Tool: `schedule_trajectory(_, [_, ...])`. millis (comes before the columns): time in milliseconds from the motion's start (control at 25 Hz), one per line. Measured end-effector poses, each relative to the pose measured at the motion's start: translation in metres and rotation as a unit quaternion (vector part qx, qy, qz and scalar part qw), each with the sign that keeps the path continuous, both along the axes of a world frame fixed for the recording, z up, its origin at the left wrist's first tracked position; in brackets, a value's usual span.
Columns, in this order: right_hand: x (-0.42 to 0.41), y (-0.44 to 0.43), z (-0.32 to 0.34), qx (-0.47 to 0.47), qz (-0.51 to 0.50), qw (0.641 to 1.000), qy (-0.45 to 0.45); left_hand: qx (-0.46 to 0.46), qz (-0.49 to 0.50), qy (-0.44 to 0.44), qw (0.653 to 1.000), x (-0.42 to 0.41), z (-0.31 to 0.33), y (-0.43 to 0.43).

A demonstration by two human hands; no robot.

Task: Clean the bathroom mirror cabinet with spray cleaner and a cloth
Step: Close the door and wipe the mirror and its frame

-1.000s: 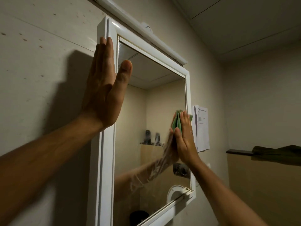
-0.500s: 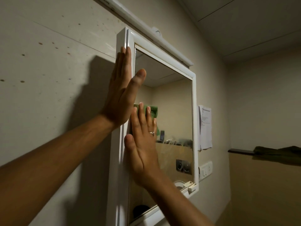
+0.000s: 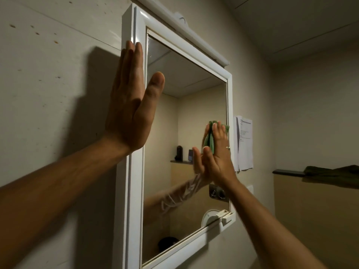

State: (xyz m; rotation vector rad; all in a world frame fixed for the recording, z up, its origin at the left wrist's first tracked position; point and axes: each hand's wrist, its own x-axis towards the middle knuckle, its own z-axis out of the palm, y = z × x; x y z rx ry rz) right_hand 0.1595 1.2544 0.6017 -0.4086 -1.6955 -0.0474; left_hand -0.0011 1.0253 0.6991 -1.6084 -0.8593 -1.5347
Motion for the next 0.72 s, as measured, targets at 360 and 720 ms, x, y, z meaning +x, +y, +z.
schedule_trajectory(360, [-0.023,-0.020,-0.085,-0.151,0.059,0.984,0.080,0.004,-0.002,0.008,1.000,0.001,0.000,0.004])
schedule_trajectory(720, [-0.077,-0.192,-0.063,0.061,0.053,0.993,-0.085,-0.016,-0.020,-0.001,1.000,0.000,-0.004,-0.004])
